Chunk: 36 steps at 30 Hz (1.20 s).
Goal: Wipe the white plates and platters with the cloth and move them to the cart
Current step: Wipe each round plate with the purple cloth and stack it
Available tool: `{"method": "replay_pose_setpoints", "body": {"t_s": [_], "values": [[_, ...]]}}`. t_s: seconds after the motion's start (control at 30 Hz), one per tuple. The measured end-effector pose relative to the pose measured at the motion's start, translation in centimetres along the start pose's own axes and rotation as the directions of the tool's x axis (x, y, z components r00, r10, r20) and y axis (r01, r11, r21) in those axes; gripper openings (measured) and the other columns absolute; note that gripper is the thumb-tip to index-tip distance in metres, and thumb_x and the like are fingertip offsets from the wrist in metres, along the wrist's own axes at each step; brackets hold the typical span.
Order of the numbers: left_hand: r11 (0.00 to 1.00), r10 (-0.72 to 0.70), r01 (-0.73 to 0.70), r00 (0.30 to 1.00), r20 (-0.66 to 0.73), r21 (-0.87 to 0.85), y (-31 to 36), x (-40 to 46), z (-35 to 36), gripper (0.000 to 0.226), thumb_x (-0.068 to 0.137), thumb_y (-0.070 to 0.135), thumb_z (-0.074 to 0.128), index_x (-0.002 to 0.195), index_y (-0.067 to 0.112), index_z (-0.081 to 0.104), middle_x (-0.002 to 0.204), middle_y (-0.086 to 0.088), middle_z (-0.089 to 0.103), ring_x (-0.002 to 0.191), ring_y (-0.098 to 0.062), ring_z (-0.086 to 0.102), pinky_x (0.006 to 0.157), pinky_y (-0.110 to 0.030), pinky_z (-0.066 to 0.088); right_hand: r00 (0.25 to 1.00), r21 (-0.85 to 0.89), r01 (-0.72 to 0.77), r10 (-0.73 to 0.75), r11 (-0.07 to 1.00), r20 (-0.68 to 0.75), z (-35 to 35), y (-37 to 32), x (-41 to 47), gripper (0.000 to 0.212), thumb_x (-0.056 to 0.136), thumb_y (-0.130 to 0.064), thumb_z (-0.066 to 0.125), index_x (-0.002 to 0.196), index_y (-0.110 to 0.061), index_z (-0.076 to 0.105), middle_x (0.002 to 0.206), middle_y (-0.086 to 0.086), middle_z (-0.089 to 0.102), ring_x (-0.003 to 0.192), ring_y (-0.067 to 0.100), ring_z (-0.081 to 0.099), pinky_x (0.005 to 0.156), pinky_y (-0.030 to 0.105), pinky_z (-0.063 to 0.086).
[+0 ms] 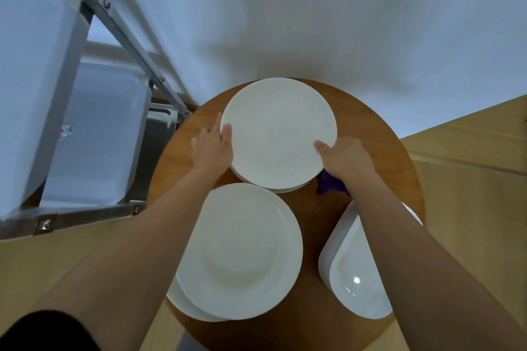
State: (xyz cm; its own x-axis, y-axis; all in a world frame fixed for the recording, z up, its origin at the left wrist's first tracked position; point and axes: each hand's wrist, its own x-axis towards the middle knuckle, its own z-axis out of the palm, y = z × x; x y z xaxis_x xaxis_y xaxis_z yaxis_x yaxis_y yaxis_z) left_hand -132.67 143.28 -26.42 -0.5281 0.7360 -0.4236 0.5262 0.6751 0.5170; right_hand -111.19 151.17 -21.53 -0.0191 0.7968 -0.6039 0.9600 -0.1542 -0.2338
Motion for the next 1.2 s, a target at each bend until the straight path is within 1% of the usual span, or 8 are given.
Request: {"method": "replay_pose_setpoints", "body": {"t_s": [0.2,0.3,0.4,0.57,0.67,0.77,0.93,1.2], "values": [[0.998,-0.06,0.061,0.998,0.024,-0.018,-0.2,0.8,1.0,0.052,0.101,0.046,0.02,0.15,0.027,0.019,0.137,-0.015,0.043,0.127,-0.033,0.038,0.106,-0.047,0.032,0.996,-0.121,-0.065,0.072,0.991,0.049,0.3,-0.5,1.3,0.04,0.097,-0.047,0.038,0.107,-0.011,0.053,0.08,0.003,0.049,0.068,0.017,0.048,0.065,0.033,0.039],[0.997,-0.059,0.058,0.998,0.018,0.046,-0.1,0.7,1.2,0.053,0.101,0.045,0.022,0.15,0.027,0.014,0.141,-0.015,0.041,0.129,-0.033,0.038,0.105,-0.047,0.033,0.991,-0.196,-0.048,0.071,0.98,0.111,0.2,-0.5,1.9,0.032,0.097,-0.045,0.039,0.097,-0.015,0.049,0.077,0.003,0.048,0.07,0.018,0.047,0.066,0.032,0.038],[0.99,-0.045,0.043,0.999,0.015,0.133,-0.3,0.4,1.4,0.056,0.101,0.044,0.023,0.151,0.025,0.007,0.142,-0.015,0.04,0.128,-0.033,0.04,0.104,-0.046,0.035,0.984,-0.253,-0.04,0.082,0.967,0.159,0.6,0.0,1.8,0.026,0.095,-0.035,0.044,0.083,-0.012,0.048,0.076,0.003,0.053,0.061,0.015,0.045,0.054,0.026,0.036],[0.995,-0.085,0.079,0.991,0.106,0.062,-0.5,0.1,0.2,0.059,0.1,0.048,0.022,0.149,0.016,0.022,0.144,-0.016,0.04,0.133,-0.035,0.035,0.11,-0.051,0.03,0.988,-0.11,-0.105,0.116,0.988,0.104,-0.2,1.3,-0.1,0.029,0.091,-0.038,0.048,0.073,-0.015,0.05,0.073,0.005,0.055,0.062,0.018,0.052,0.045,0.025,0.031],[0.993,-0.013,0.019,0.998,0.055,-0.113,-1.7,-2.4,-2.2,0.044,0.099,0.047,0.032,0.113,0.015,0.058,0.111,-0.007,0.063,0.106,-0.025,0.056,0.094,-0.045,0.046,0.988,0.061,-0.136,0.13,0.989,0.083,-1.7,1.8,-1.8,0.03,0.091,-0.042,0.049,0.075,-0.017,0.05,0.072,0.004,0.055,0.065,0.018,0.052,0.047,0.026,0.032],[0.987,-0.046,0.035,0.997,-0.063,-0.155,-4.7,-6.7,-4.2,0.019,0.094,0.046,0.046,0.089,0.029,0.053,0.083,0.012,0.057,0.077,-0.004,0.054,0.063,-0.023,0.04,1.0,0.314,-0.005,0.01,0.949,-0.012,-2.2,1.5,-4.0,0.031,0.09,-0.041,0.052,0.067,-0.021,0.049,0.063,-0.001,0.051,0.063,0.013,0.05,0.051,0.022,0.034],[0.982,-0.186,0.186,0.982,-0.029,0.015,-9.0,-13.9,-5.0,0.025,0.086,0.048,0.058,0.086,0.025,0.048,0.076,0.009,0.054,0.068,-0.007,0.055,0.052,-0.021,0.038,0.983,0.617,0.182,-0.147,0.765,-0.108,-0.2,-0.5,-7.9,0.016,0.089,-0.04,0.057,0.084,-0.025,0.059,0.079,-0.007,0.06,0.076,0.012,0.057,0.058,0.019,0.044],[0.968,-0.249,0.251,0.967,-0.043,0.027,-9.4,-16.2,-3.0,0.022,0.09,0.038,0.059,0.091,0.019,0.048,0.074,0.007,0.049,0.069,-0.012,0.053,0.061,-0.026,0.039,0.962,0.52,0.274,-0.239,0.809,-0.135,5.7,-0.8,-11.1,0.019,0.088,-0.034,0.062,0.101,-0.021,0.056,0.099,-0.006,0.055,0.088,0.011,0.054,0.061,0.01,0.039]]}}
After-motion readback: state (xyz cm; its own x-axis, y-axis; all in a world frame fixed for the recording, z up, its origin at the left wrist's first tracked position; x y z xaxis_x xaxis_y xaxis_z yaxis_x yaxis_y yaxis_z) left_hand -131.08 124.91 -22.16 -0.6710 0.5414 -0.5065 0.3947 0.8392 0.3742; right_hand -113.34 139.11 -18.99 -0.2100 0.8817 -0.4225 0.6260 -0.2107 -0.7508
